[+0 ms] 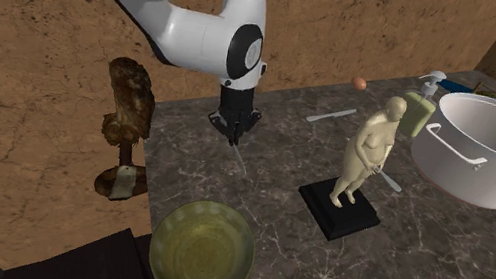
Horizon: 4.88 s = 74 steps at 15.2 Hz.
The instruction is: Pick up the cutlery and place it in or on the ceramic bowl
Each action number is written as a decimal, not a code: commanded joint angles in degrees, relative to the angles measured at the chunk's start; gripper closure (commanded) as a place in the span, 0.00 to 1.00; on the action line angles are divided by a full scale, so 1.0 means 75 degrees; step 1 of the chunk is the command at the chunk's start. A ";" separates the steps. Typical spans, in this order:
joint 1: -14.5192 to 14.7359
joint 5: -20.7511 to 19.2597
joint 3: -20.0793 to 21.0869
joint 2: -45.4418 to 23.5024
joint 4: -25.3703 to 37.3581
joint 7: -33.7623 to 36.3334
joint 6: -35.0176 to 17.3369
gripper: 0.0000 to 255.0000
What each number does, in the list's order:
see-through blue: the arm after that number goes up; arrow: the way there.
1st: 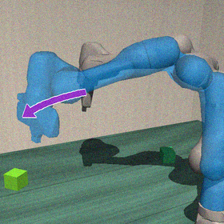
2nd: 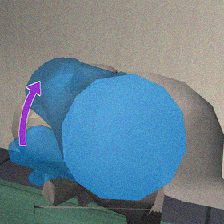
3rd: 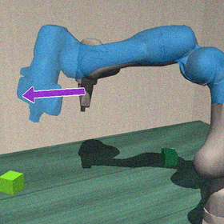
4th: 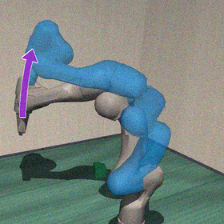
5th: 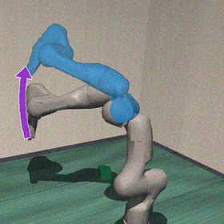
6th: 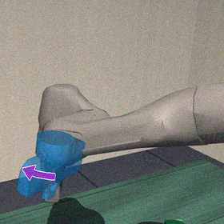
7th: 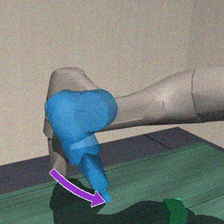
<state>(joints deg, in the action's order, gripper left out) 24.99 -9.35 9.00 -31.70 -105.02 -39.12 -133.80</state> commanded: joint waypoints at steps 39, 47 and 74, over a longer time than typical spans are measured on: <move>-0.1301 0.1012 -0.0710 0.6732 -0.6279 -0.2601 0.0285 1.00; -0.1433 0.0903 -0.0869 0.6718 -0.6968 -0.2786 -0.0427 1.00; -0.1470 0.0816 -0.0825 0.5997 -0.7158 -0.2675 -0.1335 0.00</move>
<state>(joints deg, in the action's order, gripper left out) 13.88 -3.55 2.91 11.59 -159.18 -58.82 -146.05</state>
